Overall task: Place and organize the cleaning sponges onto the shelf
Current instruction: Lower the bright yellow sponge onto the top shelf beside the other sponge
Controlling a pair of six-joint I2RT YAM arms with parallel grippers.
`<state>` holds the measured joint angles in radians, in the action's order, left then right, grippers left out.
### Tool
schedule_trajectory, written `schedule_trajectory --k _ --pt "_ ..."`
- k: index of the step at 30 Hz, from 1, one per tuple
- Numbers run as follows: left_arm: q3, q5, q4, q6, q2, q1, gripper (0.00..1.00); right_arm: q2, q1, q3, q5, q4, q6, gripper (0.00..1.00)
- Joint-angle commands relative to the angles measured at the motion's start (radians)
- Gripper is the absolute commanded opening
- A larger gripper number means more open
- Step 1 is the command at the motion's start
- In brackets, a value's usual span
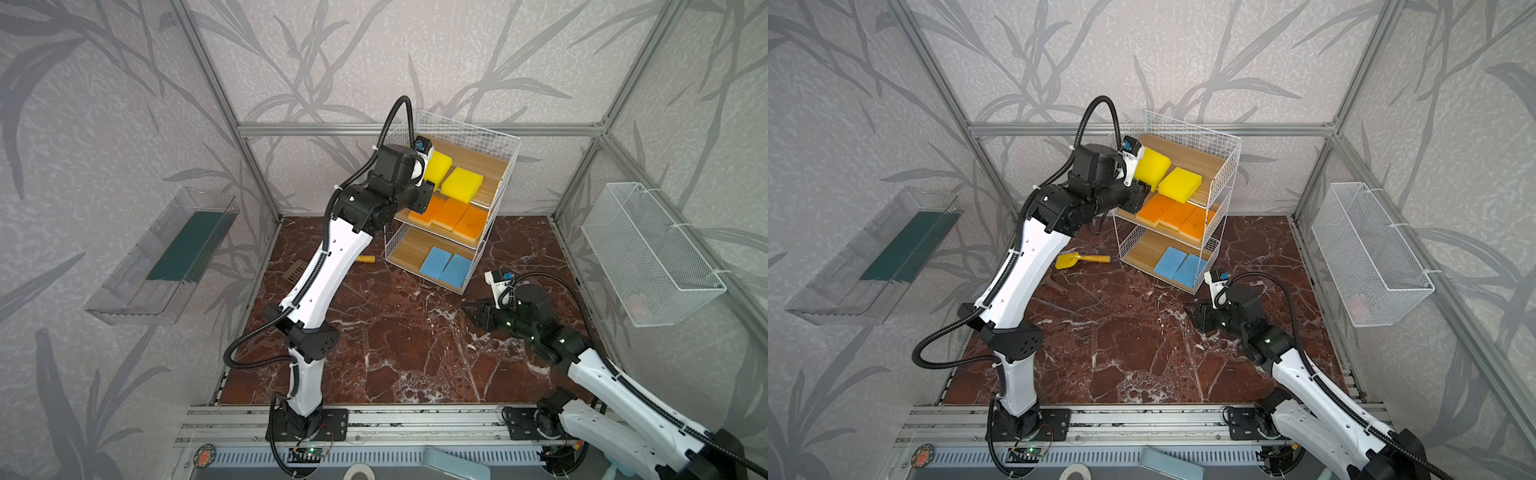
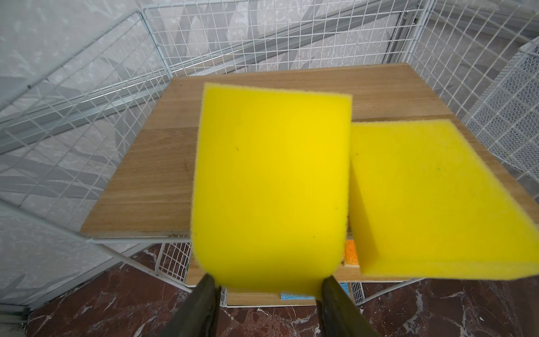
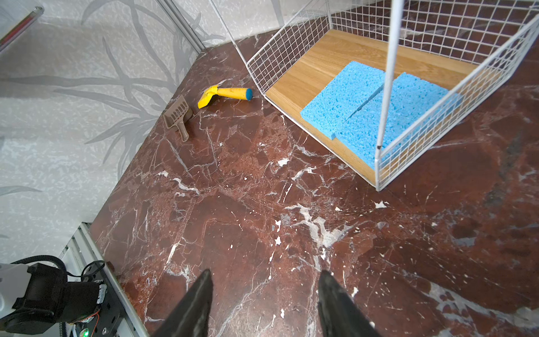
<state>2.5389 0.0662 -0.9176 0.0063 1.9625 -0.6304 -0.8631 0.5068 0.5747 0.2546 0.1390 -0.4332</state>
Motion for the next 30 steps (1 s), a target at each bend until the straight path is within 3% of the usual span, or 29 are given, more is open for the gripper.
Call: schedule_trajectory --k 1,18,30 --pt "0.035 -0.047 -0.002 -0.026 0.013 -0.011 0.52 0.006 -0.004 -0.007 0.012 -0.022 -0.004 0.57" --pt "0.117 -0.113 0.022 -0.102 0.081 -0.042 0.51 0.019 -0.004 -0.017 0.014 -0.018 -0.006 0.57" --pt "0.122 -0.057 -0.029 -0.087 0.057 -0.027 0.51 0.025 -0.004 -0.018 0.014 -0.013 -0.003 0.57"
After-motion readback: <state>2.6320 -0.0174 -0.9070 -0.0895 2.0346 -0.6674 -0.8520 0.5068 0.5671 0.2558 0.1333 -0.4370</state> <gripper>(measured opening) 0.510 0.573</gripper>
